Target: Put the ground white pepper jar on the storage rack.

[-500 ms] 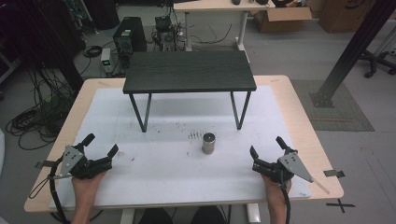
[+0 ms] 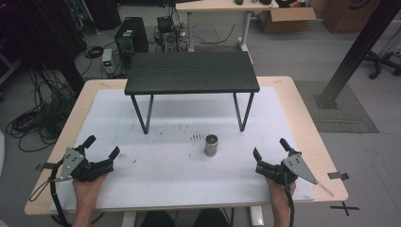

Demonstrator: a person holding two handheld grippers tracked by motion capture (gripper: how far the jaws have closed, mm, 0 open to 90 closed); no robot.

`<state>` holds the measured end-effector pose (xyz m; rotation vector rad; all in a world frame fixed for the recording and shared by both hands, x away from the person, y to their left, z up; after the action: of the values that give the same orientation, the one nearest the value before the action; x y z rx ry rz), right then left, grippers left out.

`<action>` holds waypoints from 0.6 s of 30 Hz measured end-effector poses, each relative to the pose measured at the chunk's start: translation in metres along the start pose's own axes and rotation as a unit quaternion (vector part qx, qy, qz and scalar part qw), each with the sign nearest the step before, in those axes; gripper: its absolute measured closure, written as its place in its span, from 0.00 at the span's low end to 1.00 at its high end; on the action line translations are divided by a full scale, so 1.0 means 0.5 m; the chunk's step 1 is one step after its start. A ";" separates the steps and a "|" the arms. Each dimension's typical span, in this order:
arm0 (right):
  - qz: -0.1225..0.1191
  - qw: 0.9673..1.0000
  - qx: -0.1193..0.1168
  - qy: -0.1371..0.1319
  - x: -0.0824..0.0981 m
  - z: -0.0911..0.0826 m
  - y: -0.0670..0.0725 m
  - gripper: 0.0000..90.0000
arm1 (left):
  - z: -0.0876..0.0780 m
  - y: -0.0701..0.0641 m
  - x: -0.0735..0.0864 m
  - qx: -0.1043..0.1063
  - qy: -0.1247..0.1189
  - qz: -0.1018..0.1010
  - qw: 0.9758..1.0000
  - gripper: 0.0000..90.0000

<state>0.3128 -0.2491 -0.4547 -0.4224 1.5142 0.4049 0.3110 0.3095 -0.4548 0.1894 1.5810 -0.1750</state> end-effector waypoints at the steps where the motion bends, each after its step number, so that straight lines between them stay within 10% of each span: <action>1: 0.000 1.000 0.000 0.000 0.000 0.000 0.000 0.01 | 0.000 0.000 0.000 0.000 0.000 0.000 1.000 0.02; 18: 0.003 1.000 -0.001 -0.006 -0.001 -0.002 -0.001 0.01 | 0.000 0.000 0.000 0.000 0.001 0.001 1.000 0.02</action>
<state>0.3121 -0.2502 -0.4542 -0.4156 1.5038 0.4132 0.3112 0.3094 -0.4547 0.1911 1.5822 -0.1732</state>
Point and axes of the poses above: each handheld gripper's, and its own axes: z roughly forward along the jaws, x roughly out of its underside, y roughly to its left, the point moved 4 cm from there along z, roughly forward along the jaws, and after that the axes turned 10 degrees about -x, right-handed, at the moved point
